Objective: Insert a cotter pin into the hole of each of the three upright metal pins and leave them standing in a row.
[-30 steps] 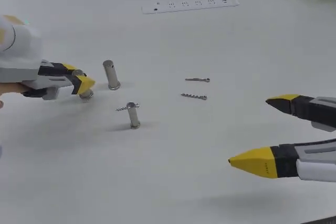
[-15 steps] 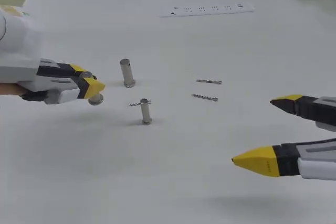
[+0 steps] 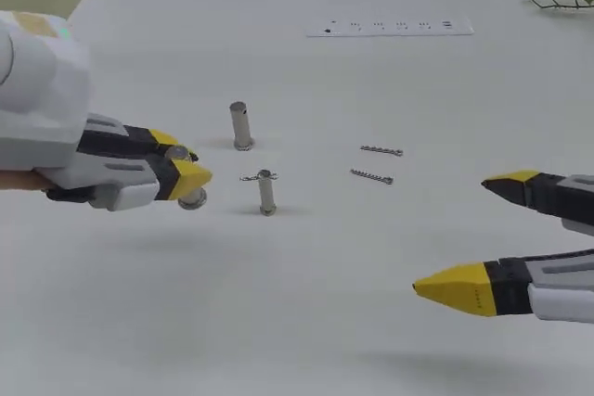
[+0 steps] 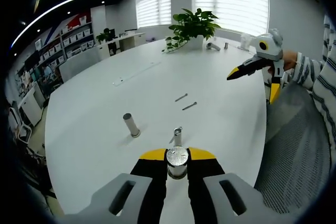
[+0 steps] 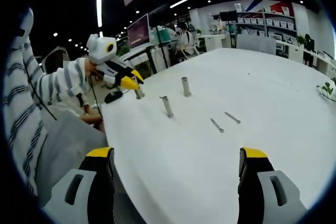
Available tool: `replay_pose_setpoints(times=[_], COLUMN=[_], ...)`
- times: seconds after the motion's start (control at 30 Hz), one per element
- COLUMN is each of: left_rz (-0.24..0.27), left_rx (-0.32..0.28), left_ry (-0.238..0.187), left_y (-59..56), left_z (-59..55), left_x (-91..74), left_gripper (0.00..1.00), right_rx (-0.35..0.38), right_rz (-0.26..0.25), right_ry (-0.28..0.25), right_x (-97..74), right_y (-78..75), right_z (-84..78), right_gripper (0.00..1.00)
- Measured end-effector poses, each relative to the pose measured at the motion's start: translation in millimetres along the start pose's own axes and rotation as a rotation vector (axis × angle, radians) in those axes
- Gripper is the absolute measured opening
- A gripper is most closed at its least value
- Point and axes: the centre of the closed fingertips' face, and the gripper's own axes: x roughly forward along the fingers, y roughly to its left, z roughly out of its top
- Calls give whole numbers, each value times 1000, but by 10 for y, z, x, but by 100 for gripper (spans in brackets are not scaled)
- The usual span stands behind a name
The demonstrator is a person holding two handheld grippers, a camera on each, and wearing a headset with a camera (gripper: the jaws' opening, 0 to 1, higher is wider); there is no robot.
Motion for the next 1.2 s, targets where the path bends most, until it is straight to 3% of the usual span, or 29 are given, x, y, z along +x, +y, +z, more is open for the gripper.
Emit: replay_pose_setpoints(times=[0.2, 0.33, 0.57, 0.77, 0.9, 1.2], left_rz=[-32, -26, -52, -58, -72, -85], left_rx=[15, 9, 38, 49, 72, 88], left_ry=[24, 44, 56, 49, 69, 66], left_y=[-265, -359, -573, -678, -744, -855], left_z=[-81, -149, -136, -74, -97, -124], left_x=[152, 281, 493, 615, 705, 797], left_gripper=[12, 12, 12, 12, 12, 12], right_rx=[6, 5, 15, 31, 48, 60], right_rz=[1, -30, -50, -53, -55, -52], right_ry=[10, -7, -18, -27, -34, -35], right_x=[-89, -166, -268, -312, -336, -361], right_y=[-12, -80, -148, -169, -183, -214], right_z=[-79, -72, -127, -189, -249, -289], right_gripper=[100, 100, 100, 99, 99, 98])
